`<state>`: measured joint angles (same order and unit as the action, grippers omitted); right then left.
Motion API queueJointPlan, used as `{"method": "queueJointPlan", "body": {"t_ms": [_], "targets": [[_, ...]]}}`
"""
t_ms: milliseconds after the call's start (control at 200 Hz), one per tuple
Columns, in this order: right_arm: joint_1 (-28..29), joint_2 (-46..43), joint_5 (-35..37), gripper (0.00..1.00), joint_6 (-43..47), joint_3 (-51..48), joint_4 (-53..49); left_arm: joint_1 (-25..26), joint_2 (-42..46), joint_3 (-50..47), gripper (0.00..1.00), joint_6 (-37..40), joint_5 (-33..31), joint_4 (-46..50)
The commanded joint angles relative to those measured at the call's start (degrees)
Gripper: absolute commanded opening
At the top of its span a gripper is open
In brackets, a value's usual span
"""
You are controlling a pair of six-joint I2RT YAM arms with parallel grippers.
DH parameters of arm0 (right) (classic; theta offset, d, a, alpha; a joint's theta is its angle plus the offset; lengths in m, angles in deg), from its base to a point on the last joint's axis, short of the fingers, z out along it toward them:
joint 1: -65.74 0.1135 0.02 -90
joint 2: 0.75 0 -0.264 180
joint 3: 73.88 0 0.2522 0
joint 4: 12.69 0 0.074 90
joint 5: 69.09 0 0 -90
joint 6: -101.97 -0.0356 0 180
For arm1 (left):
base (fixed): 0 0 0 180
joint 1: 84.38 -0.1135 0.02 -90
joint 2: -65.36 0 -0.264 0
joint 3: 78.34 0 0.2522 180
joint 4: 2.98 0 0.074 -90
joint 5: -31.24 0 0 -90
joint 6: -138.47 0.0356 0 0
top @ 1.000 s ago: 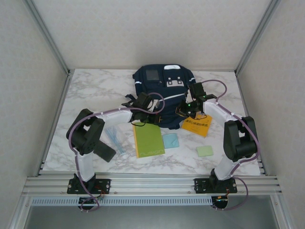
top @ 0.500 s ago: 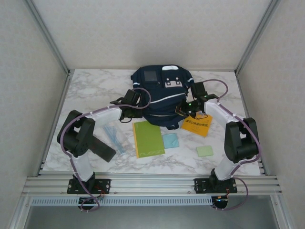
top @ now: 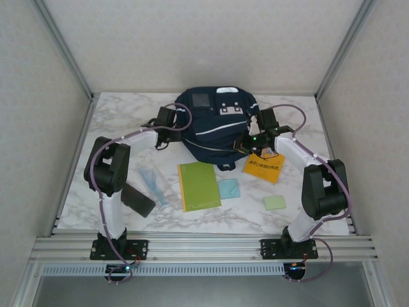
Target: Pack the student bag
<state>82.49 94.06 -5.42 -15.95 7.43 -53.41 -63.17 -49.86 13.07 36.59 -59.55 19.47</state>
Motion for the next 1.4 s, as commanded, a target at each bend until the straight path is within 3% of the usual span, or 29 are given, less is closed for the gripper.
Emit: {"method": "queueJointPlan", "body": {"t_ms": [0, 260, 430, 526, 631, 681, 811, 921, 1176, 1306, 1396], "targets": [[-2.0, -2.3, 0.7, 0.00, 3.1, 2.5, -3.3, -8.2, -4.1, 3.6, 0.00, -3.0, -8.4, 3.0], [-0.5, -0.5, -7.3, 0.00, -2.2, 1.5, 5.3, -8.7, -7.2, 8.0, 0.03, -7.8, -12.3, 6.3], [0.8, 1.2, -5.7, 0.00, -4.5, 2.8, 7.4, -8.9, -6.2, 8.4, 0.52, -10.1, -10.0, 7.4], [1.4, 3.6, -4.2, 0.00, -5.2, 4.6, 8.6, -9.0, -1.9, 4.7, 0.65, -12.7, -5.8, 7.0], [1.5, 5.5, -3.3, 0.00, -5.9, 6.2, 8.7, -8.6, 5.0, -3.3, 0.69, -16.2, -0.2, 5.3], [1.7, 5.8, -3.0, 0.04, -6.0, 6.7, 8.3, -8.2, 8.5, -7.3, 0.70, -17.8, 1.7, 4.6], [2.4, 4.1, 1.6, 0.48, -4.7, 7.3, 2.4, -5.9, 16.4, -16.9, 0.72, -20.7, 6.1, 4.2], [3.5, 0.7, 6.8, 0.70, -2.8, 6.6, -4.2, -3.1, 21.5, -23.1, 0.73, -22.6, 8.0, 5.5], [11.0, -5.9, 13.3, 0.69, 0.1, 3.8, -15.5, 5.0, 29.7, -30.6, 0.74, -25.6, 9.4, 9.0], [16.4, -7.0, 11.4, 0.64, -3.7, -0.7, -11.3, 6.6, 29.8, -33.2, 0.75, -27.2, 13.8, 5.0], [19.7, -6.5, 12.0, 0.52, -7.5, -4.4, -5.6, 7.3, 28.7, -34.8, 0.73, -27.5, 18.6, -0.4]]}}
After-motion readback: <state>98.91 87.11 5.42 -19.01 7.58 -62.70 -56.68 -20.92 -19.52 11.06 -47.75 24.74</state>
